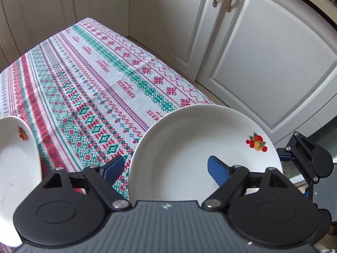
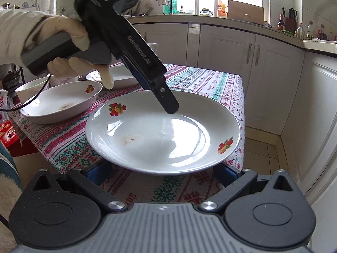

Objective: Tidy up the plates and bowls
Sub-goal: 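Lift the stained plate with the left tool off the tablecloth, then carry the stained plate with the left tool over the other fruit-motif plate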

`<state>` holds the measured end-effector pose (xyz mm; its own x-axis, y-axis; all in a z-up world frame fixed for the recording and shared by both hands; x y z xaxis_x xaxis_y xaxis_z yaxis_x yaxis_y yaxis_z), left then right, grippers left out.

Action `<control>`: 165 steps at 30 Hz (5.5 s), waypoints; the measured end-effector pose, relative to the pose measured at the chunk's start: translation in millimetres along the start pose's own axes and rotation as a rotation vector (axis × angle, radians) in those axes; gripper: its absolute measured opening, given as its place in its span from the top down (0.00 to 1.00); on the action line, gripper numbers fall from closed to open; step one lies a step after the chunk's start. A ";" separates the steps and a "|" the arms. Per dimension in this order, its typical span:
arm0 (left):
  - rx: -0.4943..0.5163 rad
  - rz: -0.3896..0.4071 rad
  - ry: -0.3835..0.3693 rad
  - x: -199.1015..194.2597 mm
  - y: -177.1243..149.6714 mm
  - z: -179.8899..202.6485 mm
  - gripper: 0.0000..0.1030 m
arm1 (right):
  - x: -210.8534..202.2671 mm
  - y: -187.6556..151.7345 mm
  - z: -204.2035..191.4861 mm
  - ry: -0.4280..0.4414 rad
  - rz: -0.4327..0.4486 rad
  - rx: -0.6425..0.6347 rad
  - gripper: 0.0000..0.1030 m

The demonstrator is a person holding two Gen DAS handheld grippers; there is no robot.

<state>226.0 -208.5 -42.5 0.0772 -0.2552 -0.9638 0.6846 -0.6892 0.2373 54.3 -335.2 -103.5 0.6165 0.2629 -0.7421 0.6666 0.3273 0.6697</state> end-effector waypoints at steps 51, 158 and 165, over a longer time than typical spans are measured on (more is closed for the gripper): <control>-0.011 0.051 -0.041 -6.3 35.9 -63.3 0.29 | 38.9 82.3 25.9 0.030 -0.148 -0.111 0.00; -0.240 -0.072 0.138 -56.6 -167.0 -123.4 0.22 | 59.5 77.7 -138.6 0.286 -0.058 -0.327 0.00; -0.218 -0.114 0.124 -51.9 -159.0 -126.6 0.22 | 62.0 79.4 -140.2 0.295 -0.053 -0.331 0.00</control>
<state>204.9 0.2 -45.6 0.0699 -0.0904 -0.9935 0.8326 -0.5432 0.1080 86.7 -165.7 -100.1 0.4071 0.4705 -0.7829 0.4942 0.6074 0.6219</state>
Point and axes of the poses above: each gripper's, at about its wrist camera, not at the fingertips, and x roughly the way its jaws point, z to its right, y to its top, the point moved 1 cm from there along x, roughly the way its jaws point, and after that the axes turned 15 degrees about -z, right-handed, at the moved point
